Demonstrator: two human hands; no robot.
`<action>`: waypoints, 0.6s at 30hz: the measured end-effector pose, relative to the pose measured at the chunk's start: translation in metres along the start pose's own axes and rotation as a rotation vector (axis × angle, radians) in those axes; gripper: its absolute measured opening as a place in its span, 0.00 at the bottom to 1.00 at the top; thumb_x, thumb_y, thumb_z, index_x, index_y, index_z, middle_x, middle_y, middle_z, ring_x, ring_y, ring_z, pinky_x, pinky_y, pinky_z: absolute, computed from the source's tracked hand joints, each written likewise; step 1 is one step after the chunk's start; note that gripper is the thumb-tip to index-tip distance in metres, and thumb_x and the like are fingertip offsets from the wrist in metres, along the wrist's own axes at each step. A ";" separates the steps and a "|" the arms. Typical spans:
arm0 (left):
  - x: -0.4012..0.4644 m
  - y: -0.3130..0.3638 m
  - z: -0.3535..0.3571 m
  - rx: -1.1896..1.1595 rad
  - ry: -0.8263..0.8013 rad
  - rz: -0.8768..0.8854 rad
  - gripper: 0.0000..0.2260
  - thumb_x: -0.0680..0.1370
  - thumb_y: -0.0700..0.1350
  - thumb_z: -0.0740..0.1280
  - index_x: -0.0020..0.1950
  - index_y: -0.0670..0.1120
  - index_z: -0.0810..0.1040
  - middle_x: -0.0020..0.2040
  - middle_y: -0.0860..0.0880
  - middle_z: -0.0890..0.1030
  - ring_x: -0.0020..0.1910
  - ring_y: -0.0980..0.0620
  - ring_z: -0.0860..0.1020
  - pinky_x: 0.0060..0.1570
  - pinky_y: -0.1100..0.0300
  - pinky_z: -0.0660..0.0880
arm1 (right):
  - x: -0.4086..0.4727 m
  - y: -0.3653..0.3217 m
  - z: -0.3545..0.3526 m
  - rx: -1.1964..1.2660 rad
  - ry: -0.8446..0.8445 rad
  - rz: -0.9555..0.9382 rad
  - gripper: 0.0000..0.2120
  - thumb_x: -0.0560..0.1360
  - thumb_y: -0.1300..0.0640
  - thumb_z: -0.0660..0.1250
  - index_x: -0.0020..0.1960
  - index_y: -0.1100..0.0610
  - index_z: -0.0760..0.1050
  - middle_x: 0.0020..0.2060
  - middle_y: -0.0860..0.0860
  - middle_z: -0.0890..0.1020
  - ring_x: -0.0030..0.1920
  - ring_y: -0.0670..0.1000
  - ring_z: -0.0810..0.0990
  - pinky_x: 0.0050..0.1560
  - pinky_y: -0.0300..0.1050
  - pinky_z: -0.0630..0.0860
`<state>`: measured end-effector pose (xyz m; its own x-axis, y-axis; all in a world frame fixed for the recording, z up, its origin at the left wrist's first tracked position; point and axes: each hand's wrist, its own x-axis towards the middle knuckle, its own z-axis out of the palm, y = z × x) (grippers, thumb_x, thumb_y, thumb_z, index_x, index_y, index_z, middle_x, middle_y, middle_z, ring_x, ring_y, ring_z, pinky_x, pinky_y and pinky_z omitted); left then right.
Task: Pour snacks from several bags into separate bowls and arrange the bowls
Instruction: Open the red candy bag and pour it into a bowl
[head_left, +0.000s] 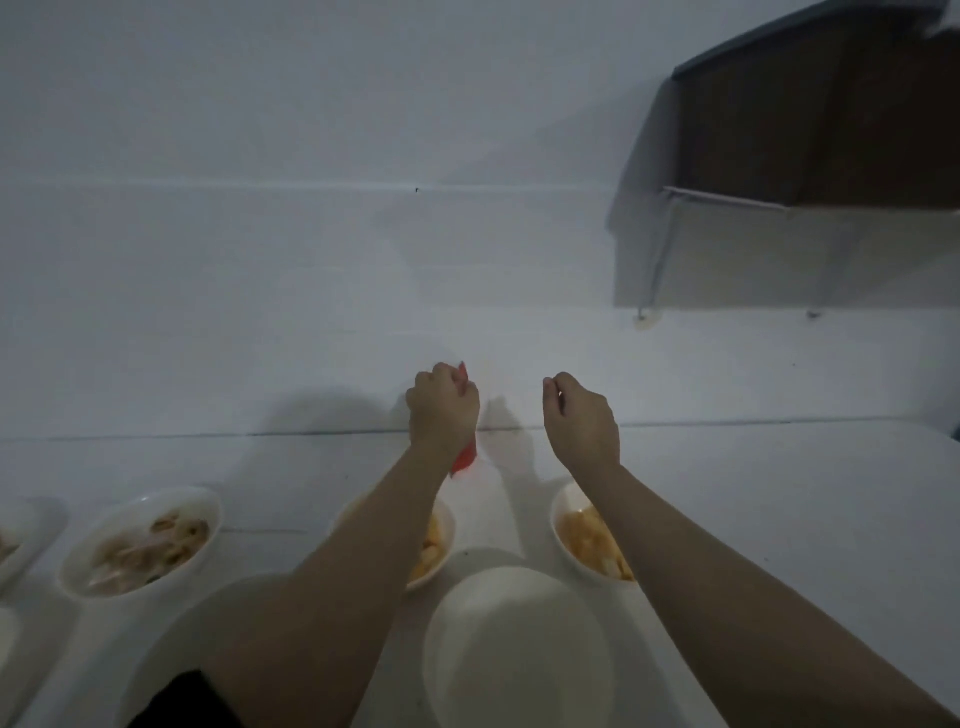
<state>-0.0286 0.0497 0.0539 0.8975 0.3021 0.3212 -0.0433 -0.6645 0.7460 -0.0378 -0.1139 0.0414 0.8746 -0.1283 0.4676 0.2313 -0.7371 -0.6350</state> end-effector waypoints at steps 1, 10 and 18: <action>0.013 0.000 0.004 0.072 -0.026 -0.036 0.14 0.80 0.48 0.61 0.61 0.42 0.74 0.59 0.40 0.74 0.60 0.39 0.72 0.59 0.51 0.68 | 0.008 0.001 0.006 -0.026 -0.001 0.013 0.17 0.84 0.50 0.54 0.39 0.56 0.64 0.26 0.50 0.68 0.29 0.54 0.67 0.30 0.45 0.63; 0.075 -0.017 0.047 0.350 -0.200 -0.153 0.15 0.82 0.49 0.58 0.63 0.41 0.71 0.60 0.42 0.75 0.61 0.42 0.74 0.55 0.48 0.74 | 0.055 0.014 0.052 -0.136 -0.033 0.070 0.17 0.83 0.50 0.54 0.39 0.58 0.65 0.26 0.50 0.68 0.29 0.55 0.67 0.29 0.44 0.61; 0.079 -0.034 0.049 0.423 -0.204 -0.054 0.17 0.83 0.46 0.53 0.72 0.45 0.69 0.58 0.42 0.79 0.58 0.42 0.78 0.51 0.50 0.74 | 0.048 0.019 0.067 -0.044 -0.053 0.131 0.20 0.82 0.52 0.56 0.33 0.53 0.59 0.25 0.49 0.66 0.28 0.52 0.65 0.29 0.43 0.59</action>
<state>0.0657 0.0625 0.0252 0.9633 0.2313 0.1359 0.1502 -0.8847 0.4413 0.0372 -0.0902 0.0107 0.9175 -0.1907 0.3489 0.0961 -0.7450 -0.6601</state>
